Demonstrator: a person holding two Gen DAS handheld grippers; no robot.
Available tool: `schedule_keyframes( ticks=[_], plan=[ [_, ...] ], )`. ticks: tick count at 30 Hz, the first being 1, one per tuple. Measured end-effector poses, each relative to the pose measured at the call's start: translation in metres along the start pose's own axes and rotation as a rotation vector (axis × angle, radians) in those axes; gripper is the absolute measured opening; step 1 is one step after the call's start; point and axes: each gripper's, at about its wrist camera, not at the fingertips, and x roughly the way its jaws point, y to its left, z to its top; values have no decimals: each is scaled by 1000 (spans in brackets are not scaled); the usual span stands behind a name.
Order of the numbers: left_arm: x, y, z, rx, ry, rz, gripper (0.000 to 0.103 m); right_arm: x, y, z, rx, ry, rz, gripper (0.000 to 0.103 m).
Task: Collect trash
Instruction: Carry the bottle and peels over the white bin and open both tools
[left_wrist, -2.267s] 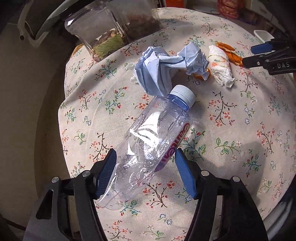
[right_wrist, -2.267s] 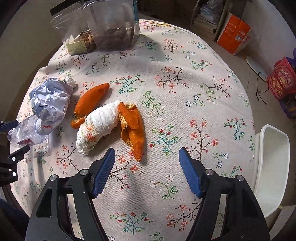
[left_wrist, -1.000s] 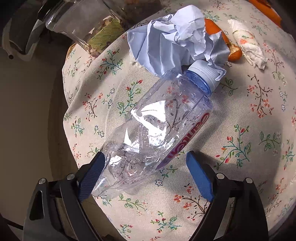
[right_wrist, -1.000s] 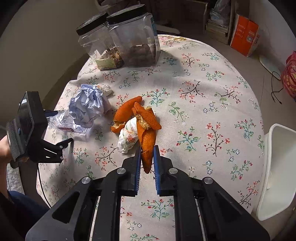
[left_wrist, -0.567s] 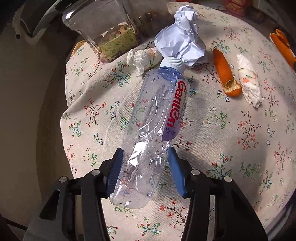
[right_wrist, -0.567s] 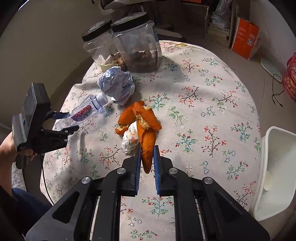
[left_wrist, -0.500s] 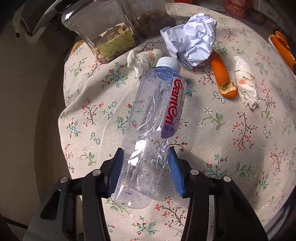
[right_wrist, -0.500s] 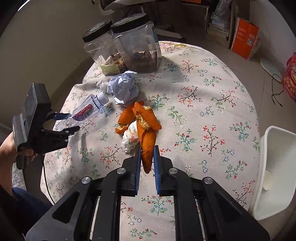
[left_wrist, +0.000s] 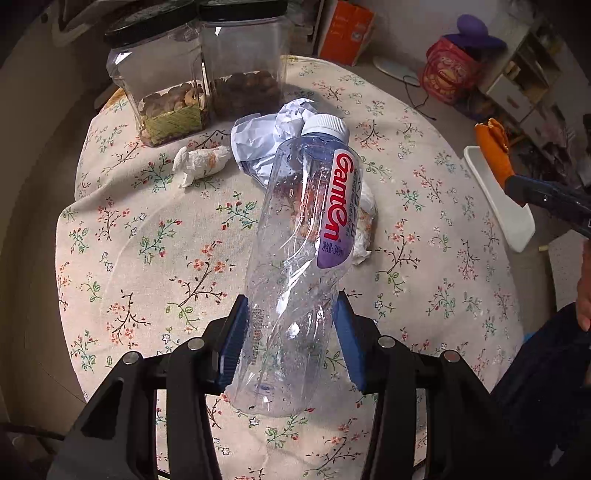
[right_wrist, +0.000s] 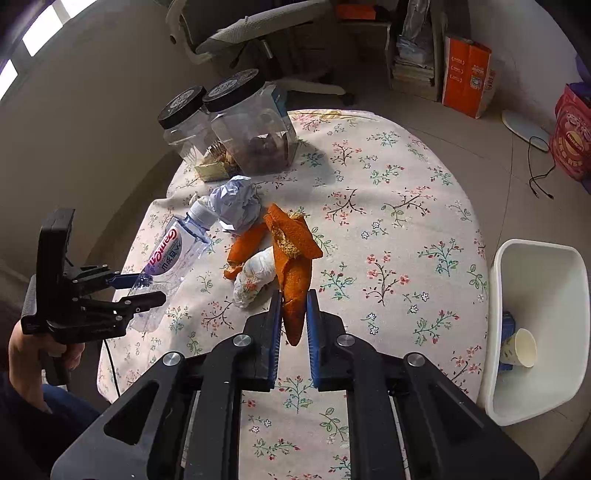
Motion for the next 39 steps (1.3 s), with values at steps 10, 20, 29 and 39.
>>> schedule_keyframes(
  ticks=[10,20,29,39],
  plan=[
    [-20,-54,34,-69,-126,-163,47,-31,-33,-4,65,-61,1,12],
    [-7,-151,69,-30,-206,-165,47,-66,-85,-13,153,-124,-70,12],
    [8,-231,93,-20,-264,-248,47,-107,-146,-22,281,-210,-192,12],
    [66,-315,100,7,-196,-320,47,-114,-206,-47,413,-174,-329,12]
  ],
)
